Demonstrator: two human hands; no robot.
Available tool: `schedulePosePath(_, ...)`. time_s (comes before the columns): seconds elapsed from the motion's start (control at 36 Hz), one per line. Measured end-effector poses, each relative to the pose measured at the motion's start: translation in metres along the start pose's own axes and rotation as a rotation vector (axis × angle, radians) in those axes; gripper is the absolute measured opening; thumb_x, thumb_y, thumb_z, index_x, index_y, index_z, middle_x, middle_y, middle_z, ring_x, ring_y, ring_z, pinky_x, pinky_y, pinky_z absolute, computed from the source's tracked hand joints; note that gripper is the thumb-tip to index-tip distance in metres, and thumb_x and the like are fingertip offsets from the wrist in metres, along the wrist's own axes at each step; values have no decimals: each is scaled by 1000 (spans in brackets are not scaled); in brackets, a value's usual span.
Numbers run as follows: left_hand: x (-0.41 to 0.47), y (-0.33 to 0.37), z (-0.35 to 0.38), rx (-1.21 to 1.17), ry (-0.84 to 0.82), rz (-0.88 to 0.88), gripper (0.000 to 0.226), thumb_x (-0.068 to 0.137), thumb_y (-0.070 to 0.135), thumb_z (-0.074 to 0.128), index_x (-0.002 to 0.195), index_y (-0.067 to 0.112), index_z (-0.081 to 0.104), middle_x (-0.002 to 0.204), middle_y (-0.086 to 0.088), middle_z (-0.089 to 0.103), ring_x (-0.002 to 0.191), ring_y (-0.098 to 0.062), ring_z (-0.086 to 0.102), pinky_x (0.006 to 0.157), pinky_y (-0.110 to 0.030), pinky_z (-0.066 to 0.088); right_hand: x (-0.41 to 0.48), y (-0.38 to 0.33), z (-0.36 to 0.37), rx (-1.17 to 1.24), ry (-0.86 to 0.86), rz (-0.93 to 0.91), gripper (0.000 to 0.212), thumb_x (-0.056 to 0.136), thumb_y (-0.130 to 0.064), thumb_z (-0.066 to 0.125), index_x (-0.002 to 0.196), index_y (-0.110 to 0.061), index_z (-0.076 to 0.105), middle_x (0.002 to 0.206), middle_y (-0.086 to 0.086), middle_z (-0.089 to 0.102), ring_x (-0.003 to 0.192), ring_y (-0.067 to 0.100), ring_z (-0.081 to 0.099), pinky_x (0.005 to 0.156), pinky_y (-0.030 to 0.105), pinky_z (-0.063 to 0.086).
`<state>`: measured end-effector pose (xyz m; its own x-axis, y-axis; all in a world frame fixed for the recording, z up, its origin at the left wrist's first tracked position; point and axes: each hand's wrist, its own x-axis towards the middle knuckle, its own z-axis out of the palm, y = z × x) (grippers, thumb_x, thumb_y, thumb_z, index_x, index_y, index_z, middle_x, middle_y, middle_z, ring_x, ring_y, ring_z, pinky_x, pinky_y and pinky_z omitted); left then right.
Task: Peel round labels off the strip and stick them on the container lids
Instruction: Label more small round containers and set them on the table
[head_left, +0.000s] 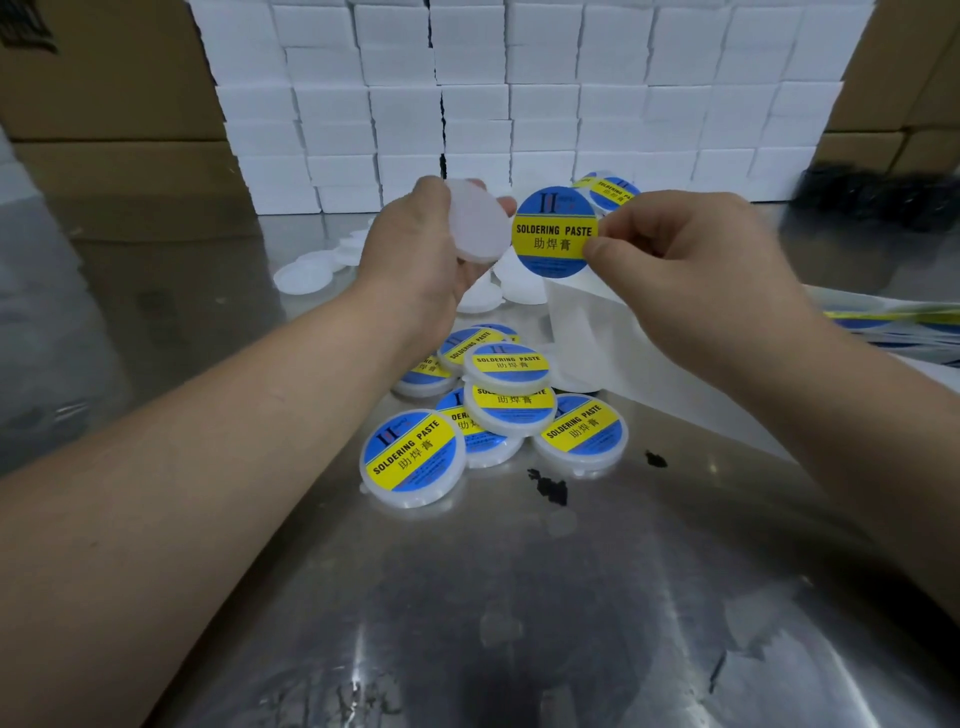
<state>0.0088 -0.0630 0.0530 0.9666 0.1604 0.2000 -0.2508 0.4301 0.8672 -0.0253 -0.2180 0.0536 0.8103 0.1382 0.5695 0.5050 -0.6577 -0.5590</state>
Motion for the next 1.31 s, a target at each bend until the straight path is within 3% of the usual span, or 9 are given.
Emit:
schedulePosePath(0.14,-3,-1,5,140,-100,8,24,96,15,34,92,19,57,86,-6,70,68,-20,69,59,-33,57,-1,-1,0,24,14,-21,25,85,-25,54,61,-33,54,49,-21,53,49,-2,46,47,19,34)
schedulePosePath(0.22,-4,-3,4,132,-114,-4,25,99,15,32,98,24,55,113,-12,61,75,-21,67,57,-28,55,0,-3,-1,95,44,-30,26,85,-21,54,61,-33,55,50,-12,53,50,0,46,46,14,33)
schedulePosePath(0.28,-4,-2,3,91,-136,-16,26,100,15,31,102,24,55,119,-13,58,79,-22,67,59,-28,55,0,-3,-1,135,46,-19,27,85,-21,54,61,-34,56,48,-13,53,47,0,45,44,12,32)
schedulePosePath(0.44,-6,-5,2,16,-265,-96,20,98,17,37,105,17,56,101,-12,64,82,-27,66,76,-39,56,-1,-3,1,149,19,-1,28,84,-20,55,59,-32,56,47,-14,53,50,0,46,44,11,33)
schedulePosePath(0.53,-8,-3,3,-39,-299,-132,21,95,22,39,107,12,53,96,-14,63,80,-28,65,74,-39,55,-1,-4,1,142,-2,8,28,85,-20,55,59,-31,56,48,-20,53,49,-1,46,44,10,32)
schedulePosePath(0.72,-13,-5,4,-58,-376,-125,16,92,20,43,96,14,57,73,-6,67,66,-22,66,64,-32,57,-2,-6,1,130,-15,26,25,85,-22,56,61,-30,59,57,-3,56,48,-1,45,43,10,32)
schedulePosePath(0.94,-13,-8,3,-44,-411,-94,17,95,15,42,100,13,58,76,-6,70,71,-22,68,64,-35,57,-1,-5,0,133,12,55,28,85,-23,56,58,-30,59,64,11,62,41,2,42,38,13,31)
schedulePosePath(1.06,-13,-10,3,-7,-431,-72,17,95,11,43,98,16,59,76,-2,71,71,-21,69,65,-33,56,-1,-4,-1,142,24,64,32,84,-22,56,53,-30,58,54,3,55,37,3,40,37,13,30)
schedulePosePath(1.31,-14,-11,4,45,-444,-41,18,93,7,47,99,19,59,77,0,70,73,-19,69,66,-33,57,-1,-4,1,109,24,74,32,84,-23,55,53,-29,58,55,6,56,40,3,42,38,14,31)
